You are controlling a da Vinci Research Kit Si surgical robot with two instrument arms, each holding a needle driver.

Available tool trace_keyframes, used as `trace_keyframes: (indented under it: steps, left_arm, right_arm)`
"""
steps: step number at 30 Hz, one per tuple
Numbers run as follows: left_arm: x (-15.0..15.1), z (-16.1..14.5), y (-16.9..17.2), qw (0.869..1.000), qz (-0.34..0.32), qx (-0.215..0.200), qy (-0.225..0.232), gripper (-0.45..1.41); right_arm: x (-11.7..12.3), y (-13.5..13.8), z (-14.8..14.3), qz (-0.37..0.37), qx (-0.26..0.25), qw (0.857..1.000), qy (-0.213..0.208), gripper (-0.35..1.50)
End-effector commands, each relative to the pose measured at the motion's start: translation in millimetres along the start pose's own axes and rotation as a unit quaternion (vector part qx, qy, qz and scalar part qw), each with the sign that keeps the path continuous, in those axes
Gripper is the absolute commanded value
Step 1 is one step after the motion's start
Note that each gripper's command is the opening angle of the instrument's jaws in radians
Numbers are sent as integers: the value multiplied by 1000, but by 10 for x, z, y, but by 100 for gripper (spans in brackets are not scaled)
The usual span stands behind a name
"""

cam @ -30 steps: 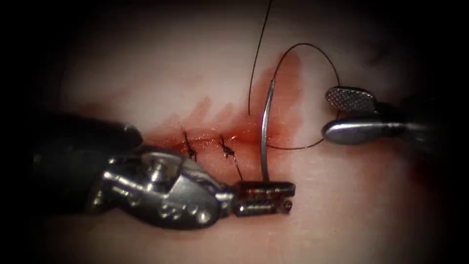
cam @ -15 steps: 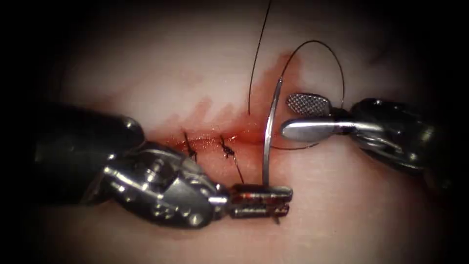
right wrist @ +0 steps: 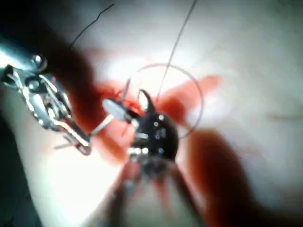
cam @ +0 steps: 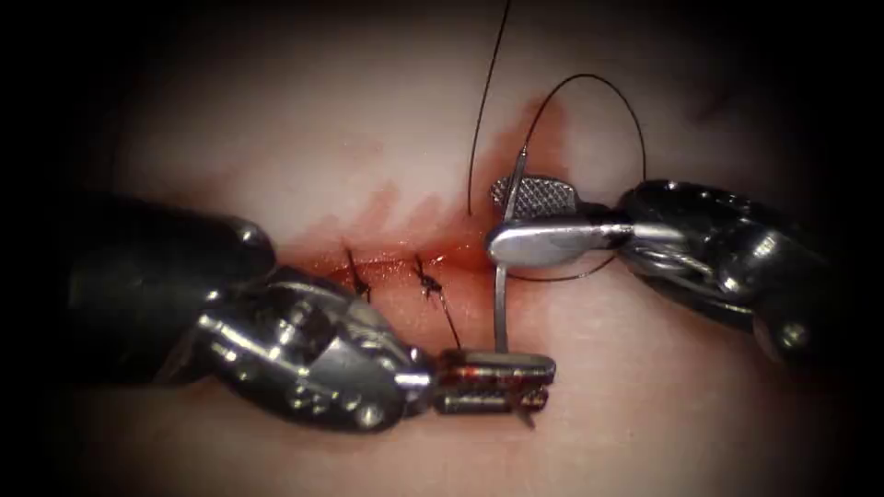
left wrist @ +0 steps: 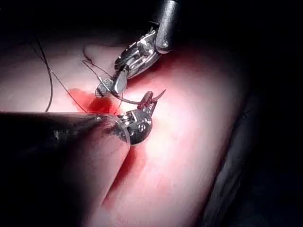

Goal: Wound Closure

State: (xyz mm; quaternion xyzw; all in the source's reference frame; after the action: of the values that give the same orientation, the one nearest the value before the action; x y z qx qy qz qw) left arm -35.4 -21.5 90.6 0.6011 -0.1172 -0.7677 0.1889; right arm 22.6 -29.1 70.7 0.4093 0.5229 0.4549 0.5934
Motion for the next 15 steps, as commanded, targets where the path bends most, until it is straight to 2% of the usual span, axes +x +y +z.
trace_keyframes:
  steps: [1, 5, 9, 12, 13, 14, 15]
  left_arm:
    - [-2, 7, 4, 1000, -1, 0, 0, -45]
    - [-2, 7, 4, 1000, -1, 0, 0, -45]
    - [-2, 7, 4, 1000, -1, 0, 0, -45]
    - [-2, 7, 4, 1000, -1, 0, 0, -45]
    - [-2, 7, 4, 1000, -1, 0, 1, -45]
    - [-1, 7, 4, 1000, -1, 0, 1, -45]
    - [-1, 7, 4, 1000, -1, 0, 1, -45]
  right_arm:
    - [-7, 2, 6, 1, 1, 1000, -1, 101]
    - [-8, 0, 7, 4, 5, 1000, -3, 94]
    - [-10, -1, 9, 4, 12, 1000, -11, 79]
    - [-12, -4, 11, 6, 23, 1000, -20, 42]
    - [-12, -4, 11, 5, 28, 999, -21, 20]
    - [-11, -4, 11, 5, 31, 999, -22, -25]
    - [-10, -4, 11, 4, 32, 999, -18, -35]
